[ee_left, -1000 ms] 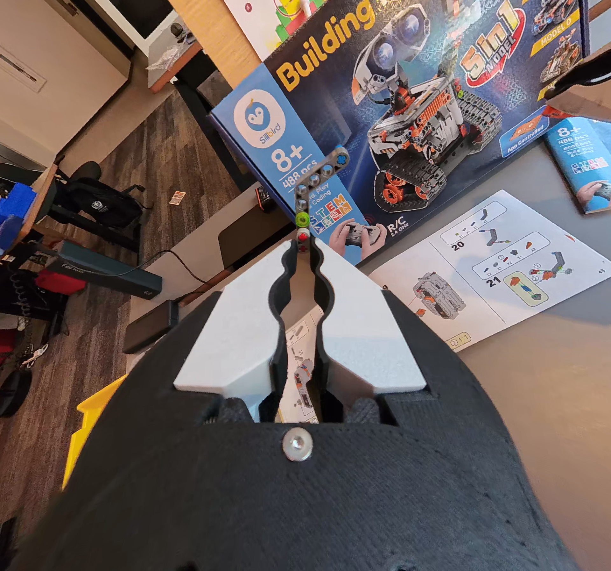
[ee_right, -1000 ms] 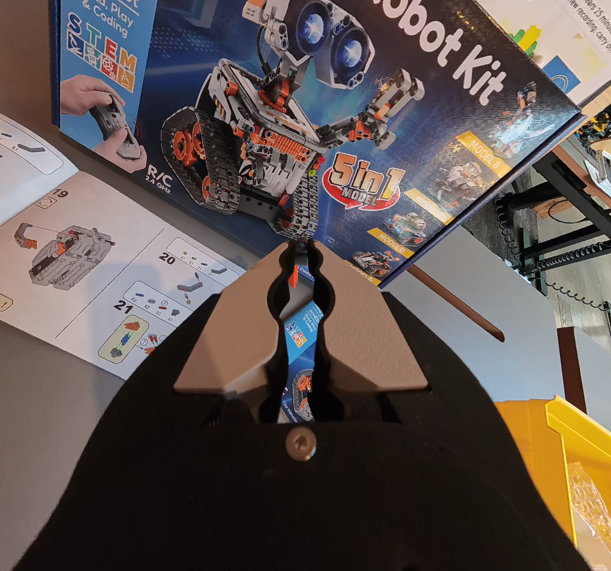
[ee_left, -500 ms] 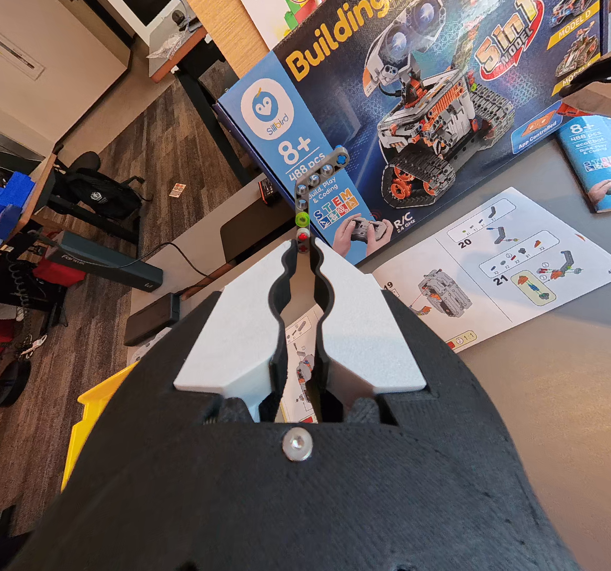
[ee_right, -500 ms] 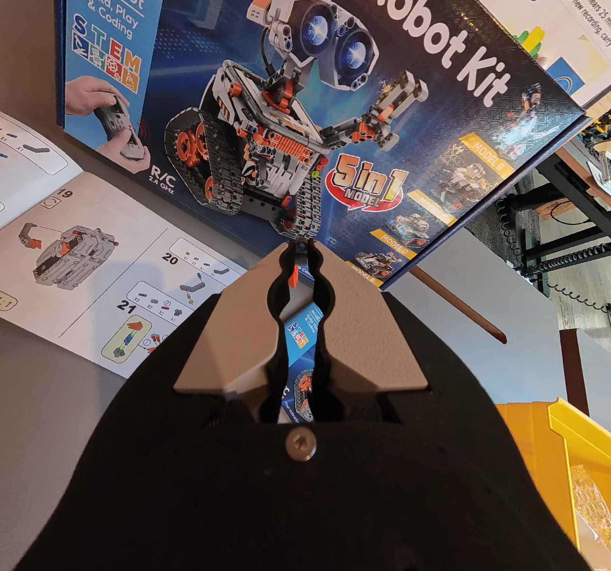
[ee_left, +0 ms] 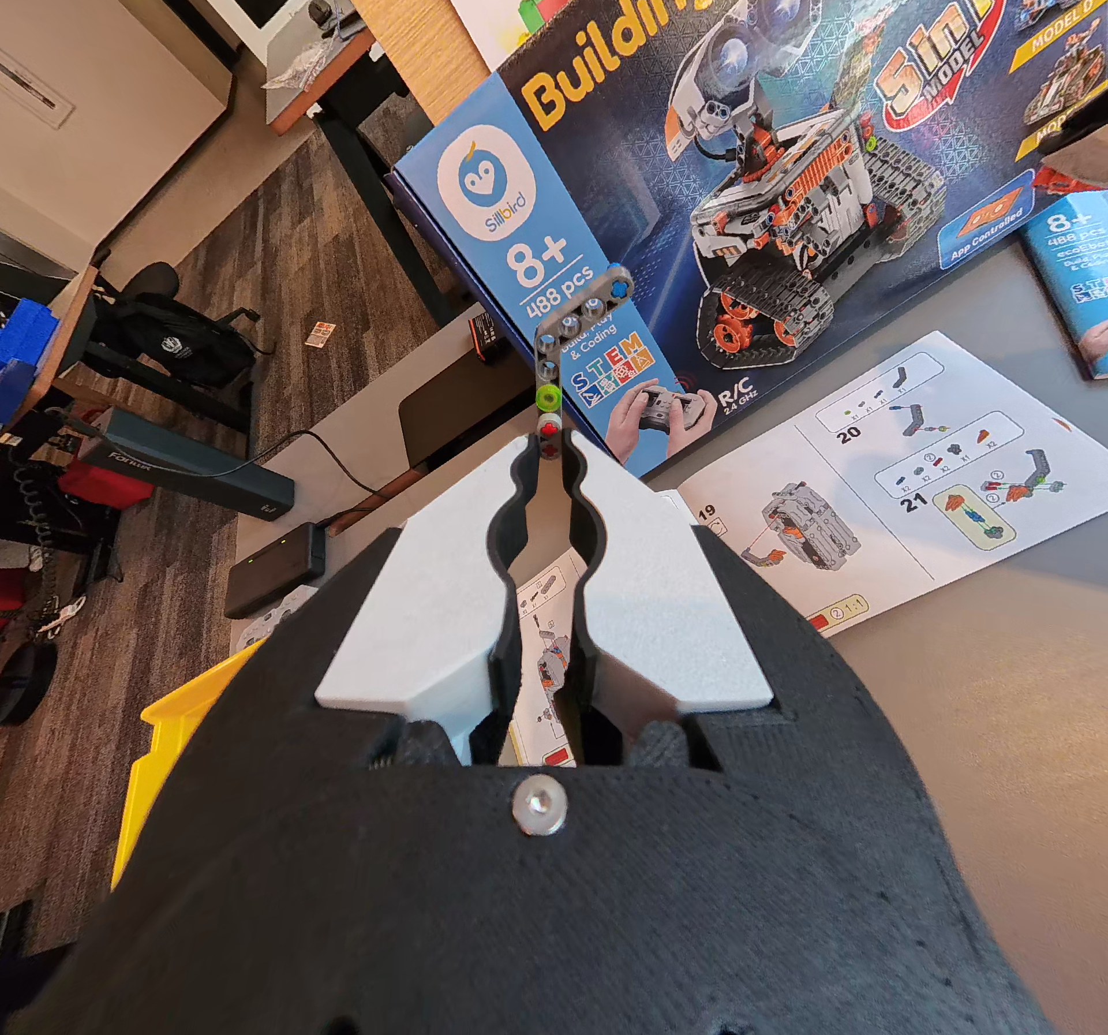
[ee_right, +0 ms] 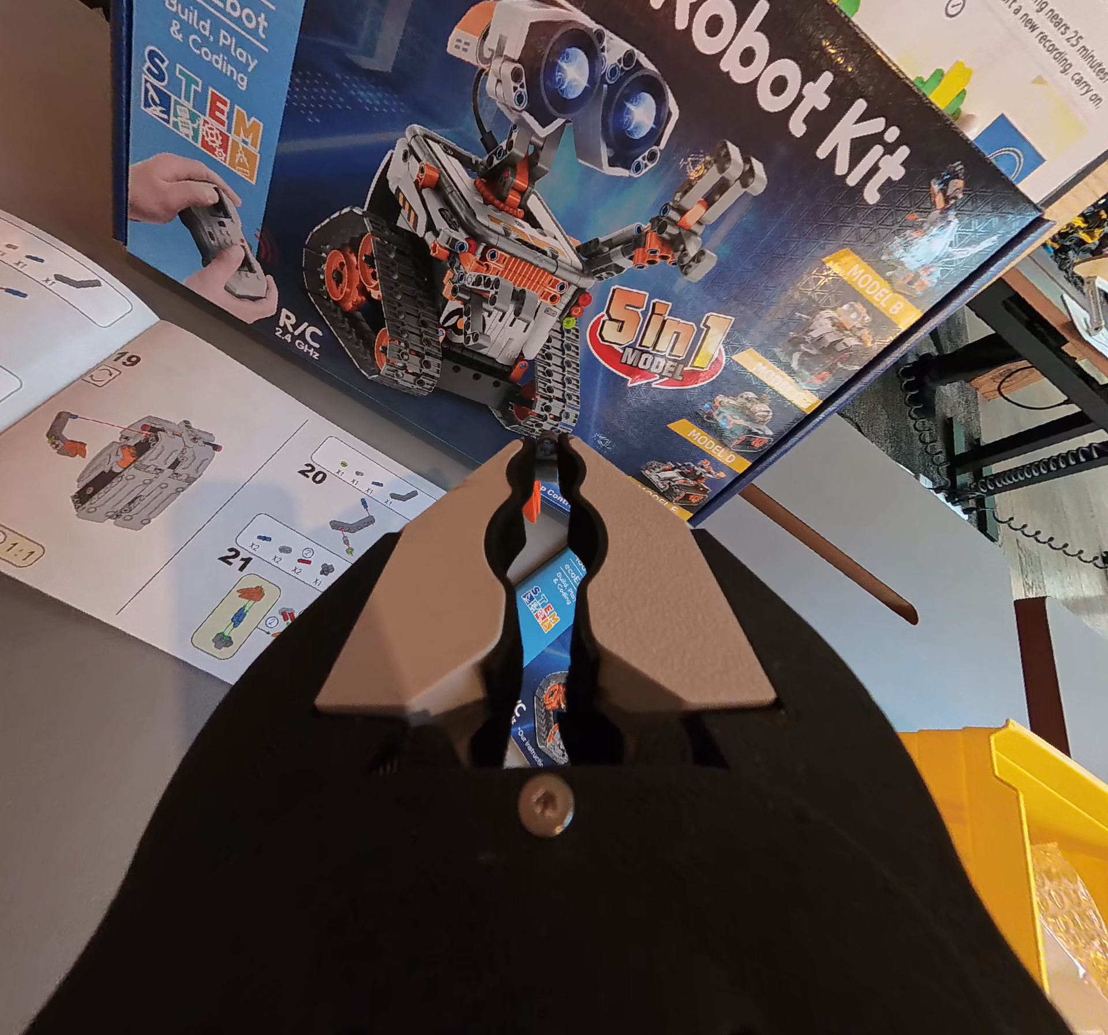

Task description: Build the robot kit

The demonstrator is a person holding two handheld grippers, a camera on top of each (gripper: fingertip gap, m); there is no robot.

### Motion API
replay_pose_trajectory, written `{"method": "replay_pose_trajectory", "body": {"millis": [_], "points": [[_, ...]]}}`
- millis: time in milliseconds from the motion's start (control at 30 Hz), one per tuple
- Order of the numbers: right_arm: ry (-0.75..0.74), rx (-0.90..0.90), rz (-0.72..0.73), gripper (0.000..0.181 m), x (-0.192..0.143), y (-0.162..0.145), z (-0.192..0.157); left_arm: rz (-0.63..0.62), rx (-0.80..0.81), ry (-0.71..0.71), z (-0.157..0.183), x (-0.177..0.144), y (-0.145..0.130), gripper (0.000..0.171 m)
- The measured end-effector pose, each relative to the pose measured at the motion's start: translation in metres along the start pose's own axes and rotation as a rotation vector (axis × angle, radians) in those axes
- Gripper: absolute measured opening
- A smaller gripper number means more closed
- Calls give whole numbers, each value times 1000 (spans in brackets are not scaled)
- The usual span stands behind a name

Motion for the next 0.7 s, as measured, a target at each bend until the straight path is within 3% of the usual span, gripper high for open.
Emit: {"method": "replay_pose_trajectory", "body": {"millis": [300, 500, 700], "points": [[-23, 21, -14, 6, 1, -3, 5, 3, -21, -34, 0, 1, -1, 6], [-107, -1, 70, 6, -30, 22, 16, 123, -291, -309, -6, -7, 4, 6], [-114, -25, 88, 7, -38, 29, 14, 200, -390, -459, -7, -17, 10, 6]]}}
Point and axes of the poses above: each gripper's, where its closed fingertips meet, x out along the fingers, y out of its top, z = x × y across the jaws, the point moved 5 cm from there along -x, back along the fingers, and after that the axes turned 6 degrees about -y, right-handed, at the moved point
